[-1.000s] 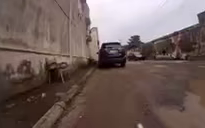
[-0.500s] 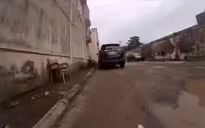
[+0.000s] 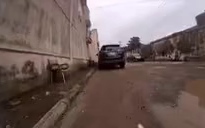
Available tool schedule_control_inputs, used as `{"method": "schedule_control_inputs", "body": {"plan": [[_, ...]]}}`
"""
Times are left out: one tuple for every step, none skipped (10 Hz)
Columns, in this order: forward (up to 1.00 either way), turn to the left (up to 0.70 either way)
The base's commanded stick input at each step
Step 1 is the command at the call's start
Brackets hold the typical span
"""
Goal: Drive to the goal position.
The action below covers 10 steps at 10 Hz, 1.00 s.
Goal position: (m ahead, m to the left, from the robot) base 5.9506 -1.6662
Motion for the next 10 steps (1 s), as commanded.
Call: {"method": "schedule_control_inputs", "body": {"plan": [[0.50,0.00],[0.50,0.00],[0.50,0.00],[0.50,0.00],[0.50,0.00],[0.50,0.00],[0.50,0.21],[0.50,0.10],[0.50,0.00],[0.50,0.27]]}}
